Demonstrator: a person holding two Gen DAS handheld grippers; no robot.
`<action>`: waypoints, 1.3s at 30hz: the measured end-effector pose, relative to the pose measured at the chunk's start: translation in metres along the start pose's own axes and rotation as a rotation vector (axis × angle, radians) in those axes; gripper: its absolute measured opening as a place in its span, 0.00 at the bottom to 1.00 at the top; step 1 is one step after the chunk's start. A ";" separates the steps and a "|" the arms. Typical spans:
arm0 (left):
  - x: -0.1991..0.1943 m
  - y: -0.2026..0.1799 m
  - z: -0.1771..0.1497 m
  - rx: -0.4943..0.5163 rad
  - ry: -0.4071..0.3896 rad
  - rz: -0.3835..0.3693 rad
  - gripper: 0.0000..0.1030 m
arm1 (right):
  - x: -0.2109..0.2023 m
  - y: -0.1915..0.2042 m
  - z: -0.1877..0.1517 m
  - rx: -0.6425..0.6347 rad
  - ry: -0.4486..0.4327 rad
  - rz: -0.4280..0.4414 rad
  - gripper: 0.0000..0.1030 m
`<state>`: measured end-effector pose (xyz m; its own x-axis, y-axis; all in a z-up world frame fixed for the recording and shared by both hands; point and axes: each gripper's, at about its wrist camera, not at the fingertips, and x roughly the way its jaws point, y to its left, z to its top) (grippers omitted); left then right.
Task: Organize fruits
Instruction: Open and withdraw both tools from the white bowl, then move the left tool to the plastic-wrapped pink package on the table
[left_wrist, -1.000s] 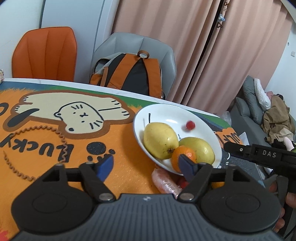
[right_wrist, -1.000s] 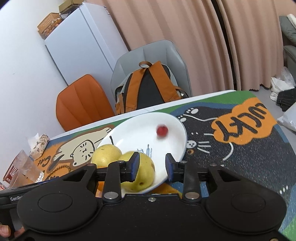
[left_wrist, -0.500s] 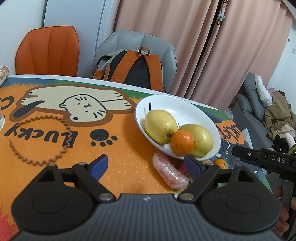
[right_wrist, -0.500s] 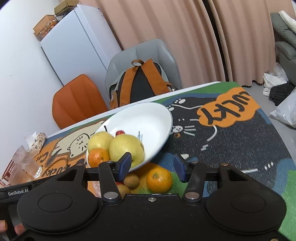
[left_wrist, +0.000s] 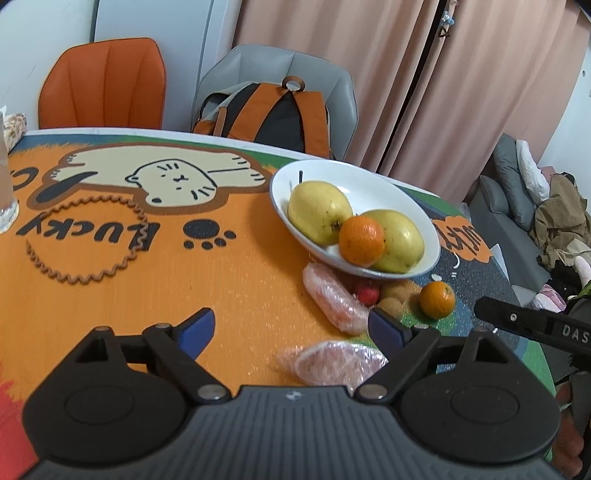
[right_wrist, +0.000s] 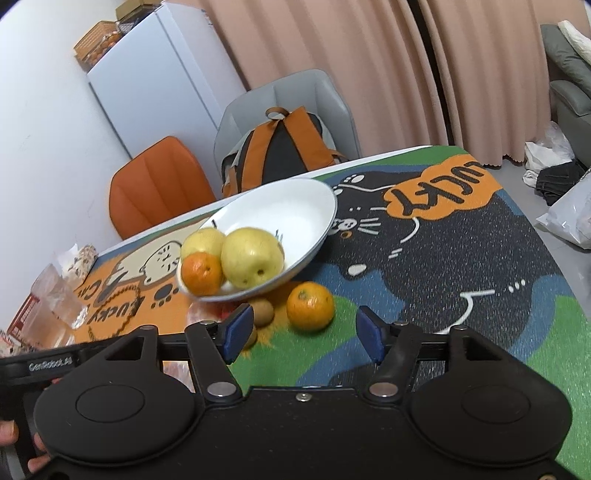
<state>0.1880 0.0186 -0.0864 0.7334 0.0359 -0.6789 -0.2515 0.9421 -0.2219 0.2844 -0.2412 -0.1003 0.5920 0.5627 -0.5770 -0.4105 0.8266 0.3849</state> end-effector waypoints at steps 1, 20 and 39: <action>0.001 -0.001 -0.002 -0.001 0.003 0.004 0.86 | -0.002 0.001 -0.003 -0.006 0.002 0.004 0.64; 0.031 -0.044 -0.018 0.083 0.048 0.080 0.86 | -0.012 -0.007 -0.017 -0.035 0.032 -0.012 0.70; 0.017 -0.025 -0.034 0.099 0.073 0.016 0.93 | 0.006 0.000 -0.026 -0.020 0.050 -0.002 0.70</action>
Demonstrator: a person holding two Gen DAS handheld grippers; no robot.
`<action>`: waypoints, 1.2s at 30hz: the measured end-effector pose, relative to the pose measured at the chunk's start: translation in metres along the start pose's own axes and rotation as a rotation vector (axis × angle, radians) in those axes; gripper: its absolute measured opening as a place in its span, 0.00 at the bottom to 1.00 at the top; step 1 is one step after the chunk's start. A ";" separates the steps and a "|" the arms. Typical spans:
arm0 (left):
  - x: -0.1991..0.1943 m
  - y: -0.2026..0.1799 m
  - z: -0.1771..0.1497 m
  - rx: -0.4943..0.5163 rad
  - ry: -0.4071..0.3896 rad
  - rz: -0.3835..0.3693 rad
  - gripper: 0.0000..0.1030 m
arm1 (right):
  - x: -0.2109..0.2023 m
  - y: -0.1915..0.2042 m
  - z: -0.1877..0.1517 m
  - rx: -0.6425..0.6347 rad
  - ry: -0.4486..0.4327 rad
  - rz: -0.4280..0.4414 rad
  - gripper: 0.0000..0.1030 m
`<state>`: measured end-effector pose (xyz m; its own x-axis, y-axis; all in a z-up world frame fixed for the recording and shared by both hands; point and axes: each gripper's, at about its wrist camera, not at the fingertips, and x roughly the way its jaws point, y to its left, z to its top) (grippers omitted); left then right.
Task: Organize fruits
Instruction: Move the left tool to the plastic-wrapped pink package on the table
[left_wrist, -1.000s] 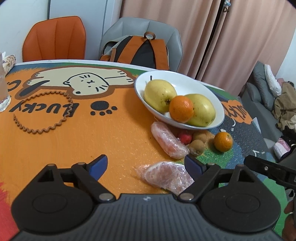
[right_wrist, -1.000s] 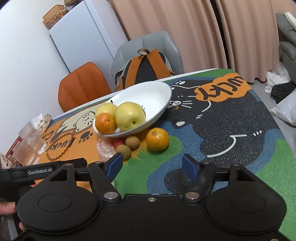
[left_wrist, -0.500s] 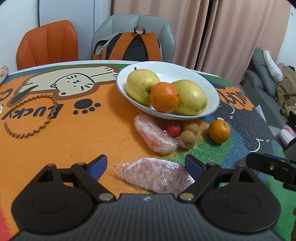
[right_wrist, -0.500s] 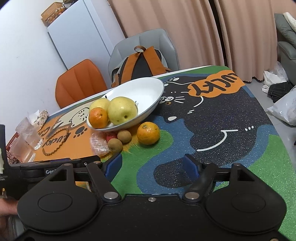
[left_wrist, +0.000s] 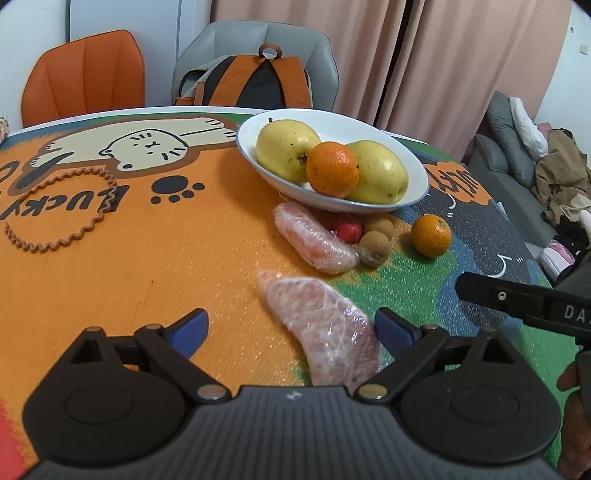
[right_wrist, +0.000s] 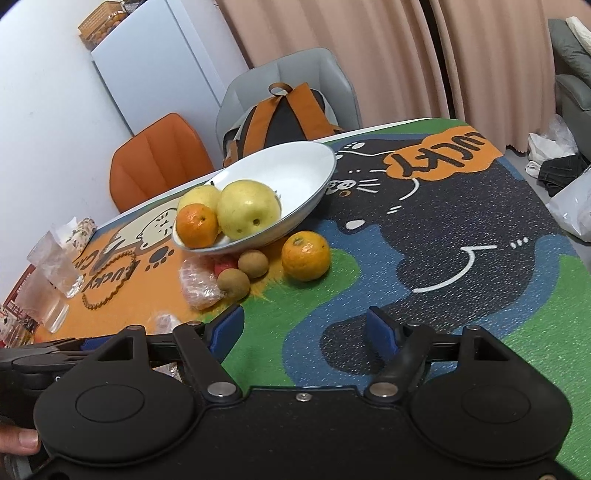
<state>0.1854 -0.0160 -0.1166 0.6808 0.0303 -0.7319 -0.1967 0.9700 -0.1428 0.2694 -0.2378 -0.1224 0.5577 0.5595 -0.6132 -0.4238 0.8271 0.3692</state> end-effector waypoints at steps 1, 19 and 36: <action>-0.001 0.001 0.000 0.001 0.001 -0.001 0.93 | 0.000 0.001 -0.001 -0.003 0.003 0.003 0.70; -0.017 0.046 -0.004 -0.035 -0.006 0.061 0.93 | 0.012 0.007 0.011 -0.019 -0.010 -0.017 0.67; -0.035 0.077 -0.009 -0.099 -0.032 0.091 0.77 | 0.048 0.008 0.031 -0.053 -0.013 -0.072 0.37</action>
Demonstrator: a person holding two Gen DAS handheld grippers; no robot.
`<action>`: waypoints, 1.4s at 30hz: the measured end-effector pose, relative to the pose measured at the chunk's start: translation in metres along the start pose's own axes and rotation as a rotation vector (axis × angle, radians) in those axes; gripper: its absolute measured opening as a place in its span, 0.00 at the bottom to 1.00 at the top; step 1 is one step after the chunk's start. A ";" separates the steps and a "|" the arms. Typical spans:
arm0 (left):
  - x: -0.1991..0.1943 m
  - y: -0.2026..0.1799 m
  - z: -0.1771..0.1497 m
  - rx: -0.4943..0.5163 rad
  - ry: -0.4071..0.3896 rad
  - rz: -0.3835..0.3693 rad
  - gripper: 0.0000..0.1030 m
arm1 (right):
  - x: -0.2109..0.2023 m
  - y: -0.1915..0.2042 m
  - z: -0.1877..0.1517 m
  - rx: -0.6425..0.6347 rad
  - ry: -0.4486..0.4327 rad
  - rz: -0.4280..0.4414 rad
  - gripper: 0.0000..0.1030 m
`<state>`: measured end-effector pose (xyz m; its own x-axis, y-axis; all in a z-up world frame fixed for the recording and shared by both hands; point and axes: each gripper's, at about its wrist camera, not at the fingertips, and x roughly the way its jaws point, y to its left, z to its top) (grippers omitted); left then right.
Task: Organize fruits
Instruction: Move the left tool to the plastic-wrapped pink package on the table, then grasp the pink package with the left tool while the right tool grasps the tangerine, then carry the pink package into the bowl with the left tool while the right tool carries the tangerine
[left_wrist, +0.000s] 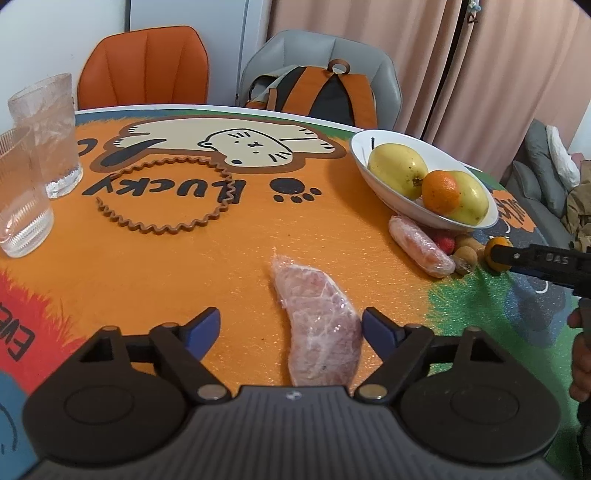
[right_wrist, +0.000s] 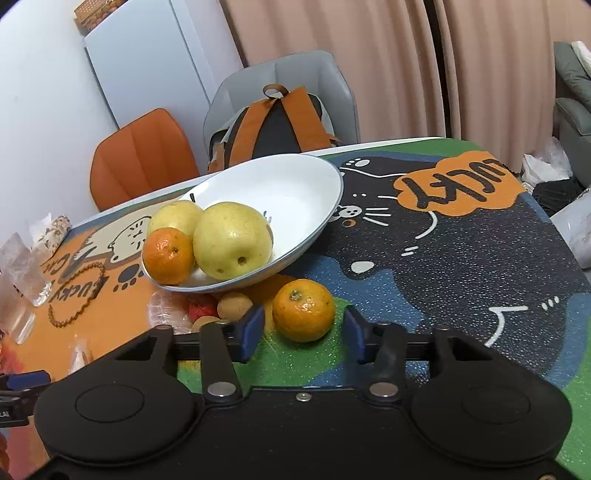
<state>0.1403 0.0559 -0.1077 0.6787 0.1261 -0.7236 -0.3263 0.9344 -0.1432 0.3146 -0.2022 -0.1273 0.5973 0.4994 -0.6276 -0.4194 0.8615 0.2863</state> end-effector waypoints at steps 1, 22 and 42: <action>0.000 0.000 0.000 -0.004 0.000 -0.007 0.75 | 0.000 -0.001 -0.001 0.004 -0.002 0.003 0.36; 0.006 -0.004 -0.006 -0.016 -0.031 -0.078 0.39 | -0.016 0.019 -0.017 -0.033 0.039 0.028 0.39; -0.004 -0.008 0.018 -0.011 -0.096 -0.131 0.39 | -0.030 0.022 -0.007 -0.053 0.004 0.009 0.36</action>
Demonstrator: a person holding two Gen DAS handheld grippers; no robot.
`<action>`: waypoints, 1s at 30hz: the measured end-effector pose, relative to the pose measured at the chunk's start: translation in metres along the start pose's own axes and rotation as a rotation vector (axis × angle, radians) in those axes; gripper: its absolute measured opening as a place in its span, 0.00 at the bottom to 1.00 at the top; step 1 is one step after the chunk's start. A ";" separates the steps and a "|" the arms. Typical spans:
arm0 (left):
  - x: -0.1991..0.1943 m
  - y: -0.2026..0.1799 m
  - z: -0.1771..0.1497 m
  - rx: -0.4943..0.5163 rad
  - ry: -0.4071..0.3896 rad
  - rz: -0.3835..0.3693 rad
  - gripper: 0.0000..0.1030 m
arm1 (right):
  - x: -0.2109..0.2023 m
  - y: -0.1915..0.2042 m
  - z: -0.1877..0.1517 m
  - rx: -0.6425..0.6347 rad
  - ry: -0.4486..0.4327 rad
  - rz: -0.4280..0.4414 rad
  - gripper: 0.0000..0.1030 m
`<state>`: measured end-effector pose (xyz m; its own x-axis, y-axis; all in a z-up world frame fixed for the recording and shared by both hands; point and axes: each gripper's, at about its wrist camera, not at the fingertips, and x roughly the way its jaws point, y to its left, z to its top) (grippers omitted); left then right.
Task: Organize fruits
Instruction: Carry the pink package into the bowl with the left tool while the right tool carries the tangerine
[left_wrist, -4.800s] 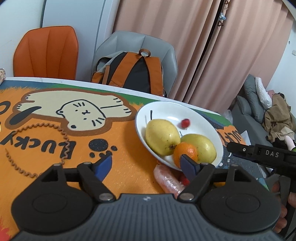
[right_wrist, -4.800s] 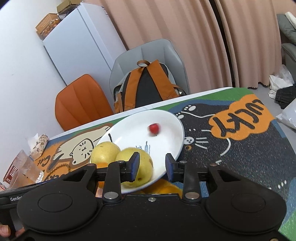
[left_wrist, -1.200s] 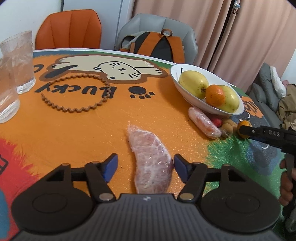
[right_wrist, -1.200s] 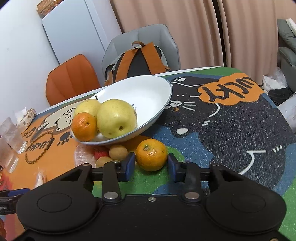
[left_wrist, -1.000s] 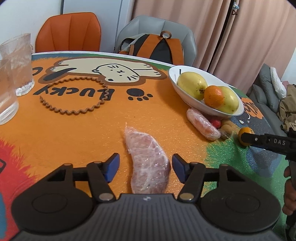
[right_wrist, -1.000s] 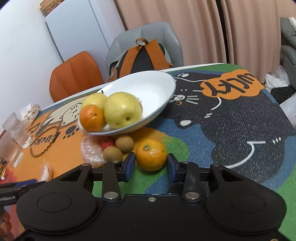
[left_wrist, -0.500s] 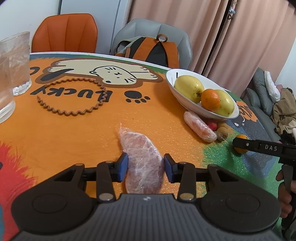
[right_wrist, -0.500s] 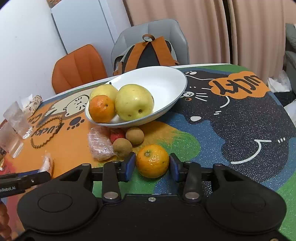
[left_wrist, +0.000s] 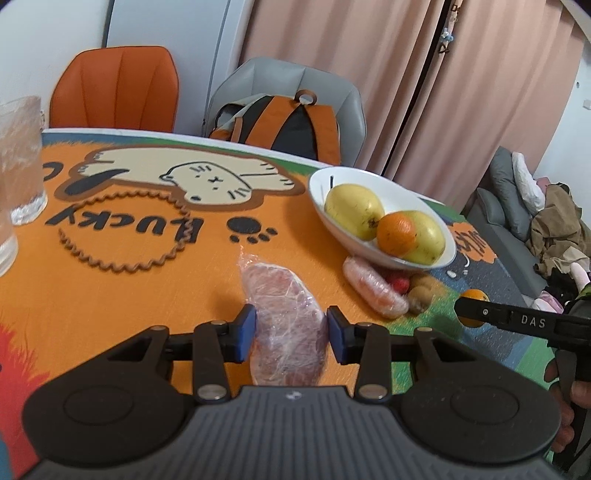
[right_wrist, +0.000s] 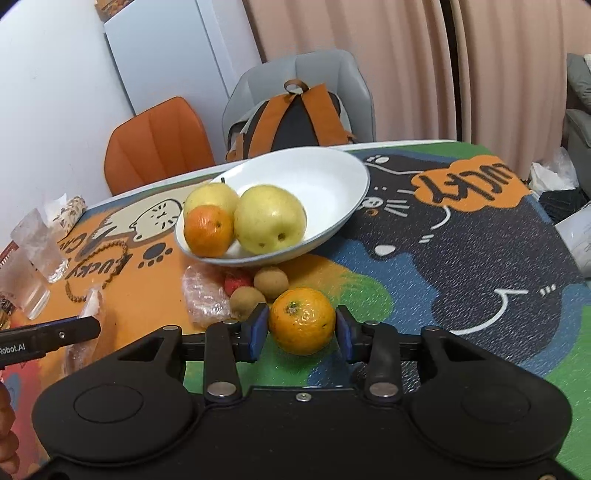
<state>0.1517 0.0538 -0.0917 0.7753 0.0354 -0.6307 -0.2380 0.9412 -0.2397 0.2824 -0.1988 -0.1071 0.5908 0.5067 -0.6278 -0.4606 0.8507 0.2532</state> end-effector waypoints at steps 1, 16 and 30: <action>0.001 -0.001 0.003 0.001 -0.003 -0.002 0.39 | -0.001 0.000 0.002 -0.001 -0.005 -0.002 0.36; 0.011 -0.026 0.058 0.049 -0.076 -0.040 0.39 | -0.005 -0.006 0.042 0.014 -0.077 0.011 0.36; 0.046 -0.049 0.099 0.091 -0.078 -0.076 0.39 | 0.018 -0.013 0.073 0.028 -0.097 0.012 0.36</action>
<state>0.2565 0.0422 -0.0360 0.8329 -0.0147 -0.5532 -0.1252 0.9687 -0.2143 0.3478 -0.1905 -0.0681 0.6473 0.5269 -0.5509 -0.4503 0.8474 0.2814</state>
